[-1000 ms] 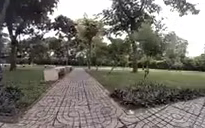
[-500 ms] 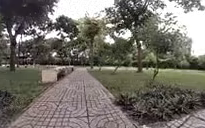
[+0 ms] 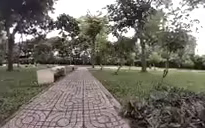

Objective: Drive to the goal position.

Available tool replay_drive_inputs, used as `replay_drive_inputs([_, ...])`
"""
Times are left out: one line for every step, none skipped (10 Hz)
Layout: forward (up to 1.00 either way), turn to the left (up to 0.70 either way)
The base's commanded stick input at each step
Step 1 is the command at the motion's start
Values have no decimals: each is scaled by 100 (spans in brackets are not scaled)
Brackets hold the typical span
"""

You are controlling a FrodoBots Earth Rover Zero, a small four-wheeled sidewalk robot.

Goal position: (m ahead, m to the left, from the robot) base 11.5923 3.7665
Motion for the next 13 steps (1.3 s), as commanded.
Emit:
replay_drive_inputs([70, 13])
replay_drive_inputs([70, 13])
replay_drive_inputs([70, 27])
replay_drive_inputs([70, 27])
replay_drive_inputs([70, 27])
replay_drive_inputs([70, 27])
replay_drive_inputs([70, 2])
replay_drive_inputs([70, 0])
replay_drive_inputs([70, 0])
replay_drive_inputs([70, 0])
replay_drive_inputs([70, 0])
replay_drive_inputs([70, 0])
replay_drive_inputs([70, 0])
